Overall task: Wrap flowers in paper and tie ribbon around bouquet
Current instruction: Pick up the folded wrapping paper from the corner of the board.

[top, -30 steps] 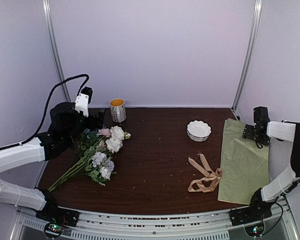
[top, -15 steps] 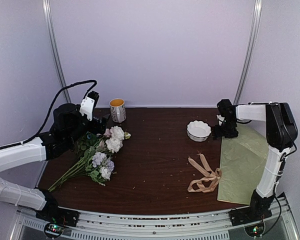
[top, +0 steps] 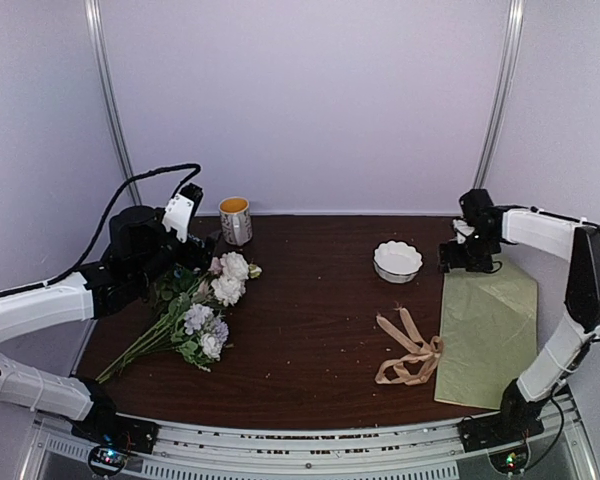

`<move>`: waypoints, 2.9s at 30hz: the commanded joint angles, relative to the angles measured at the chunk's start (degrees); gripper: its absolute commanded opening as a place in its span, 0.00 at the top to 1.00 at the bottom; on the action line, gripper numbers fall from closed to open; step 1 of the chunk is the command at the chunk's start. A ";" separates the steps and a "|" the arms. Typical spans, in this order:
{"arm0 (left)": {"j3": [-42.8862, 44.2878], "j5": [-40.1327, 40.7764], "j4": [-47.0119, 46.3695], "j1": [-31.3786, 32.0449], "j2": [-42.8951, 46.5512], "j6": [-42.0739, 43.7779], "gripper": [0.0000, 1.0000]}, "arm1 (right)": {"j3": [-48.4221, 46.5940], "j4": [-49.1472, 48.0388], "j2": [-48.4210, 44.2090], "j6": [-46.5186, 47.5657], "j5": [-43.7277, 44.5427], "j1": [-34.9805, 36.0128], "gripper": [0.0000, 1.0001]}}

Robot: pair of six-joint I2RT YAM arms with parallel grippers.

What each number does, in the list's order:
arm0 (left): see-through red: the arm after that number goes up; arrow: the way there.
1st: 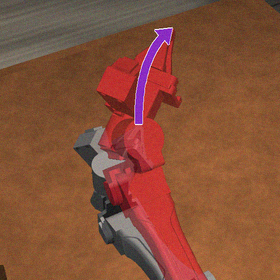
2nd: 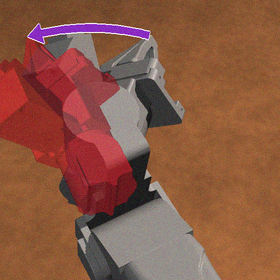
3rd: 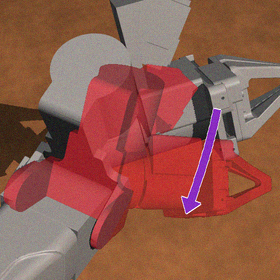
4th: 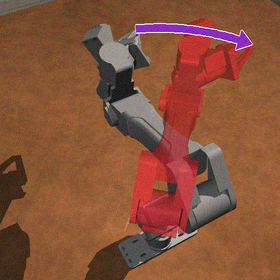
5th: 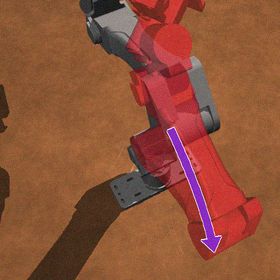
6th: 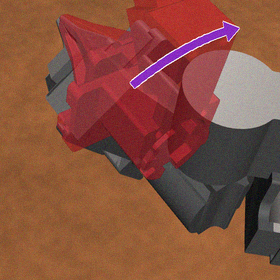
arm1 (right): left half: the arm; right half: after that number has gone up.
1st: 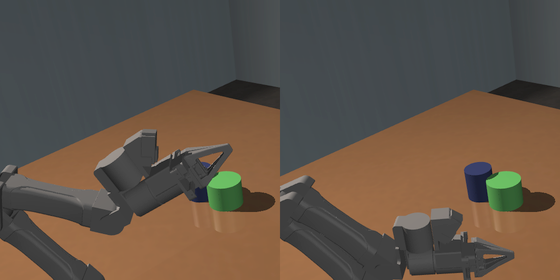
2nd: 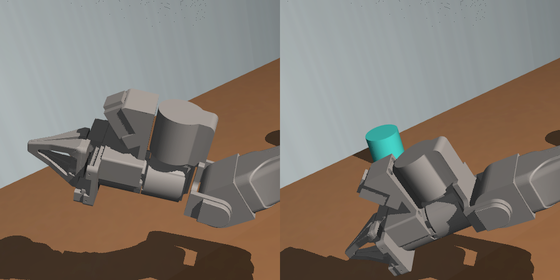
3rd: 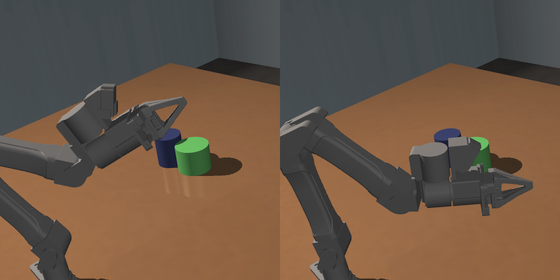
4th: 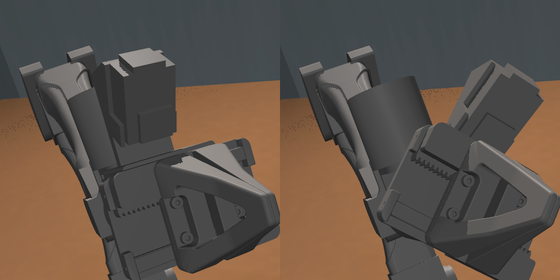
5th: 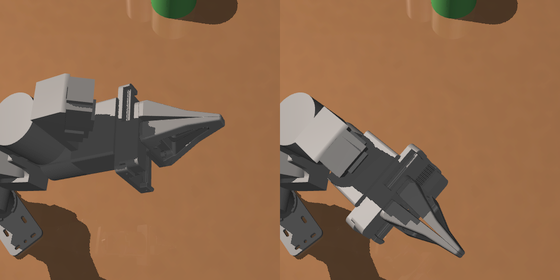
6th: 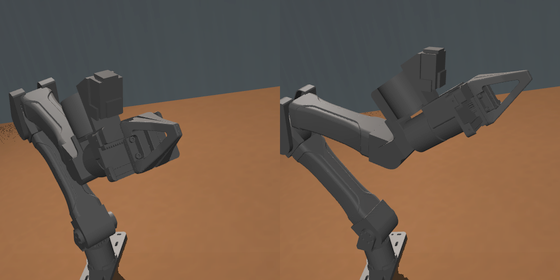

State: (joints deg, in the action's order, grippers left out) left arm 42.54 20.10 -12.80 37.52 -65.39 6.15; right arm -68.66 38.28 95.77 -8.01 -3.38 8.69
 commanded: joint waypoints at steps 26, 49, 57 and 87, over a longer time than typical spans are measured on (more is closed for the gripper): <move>10.84 -4.17 4.25 0.18 -6.43 6.07 0.02 | 8.26 -13.39 0.95 -1.73 2.72 -30.31 0.00; 10.05 -3.00 3.79 0.18 -7.23 6.23 0.02 | 8.50 -17.70 -0.33 -4.13 -33.56 -28.18 0.31; 11.28 -6.01 6.94 0.32 -8.91 2.00 0.03 | 15.11 -22.36 -7.53 -9.32 -20.82 -31.42 0.30; 24.47 -3.55 21.56 11.28 -36.91 -6.19 0.26 | -1.88 -6.33 -33.03 -6.65 -24.96 -23.66 1.00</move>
State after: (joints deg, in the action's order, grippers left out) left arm 64.07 14.35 5.30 47.75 -99.59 1.08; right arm -67.44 27.86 67.81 -15.59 -29.45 -19.05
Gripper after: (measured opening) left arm 0.745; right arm 0.007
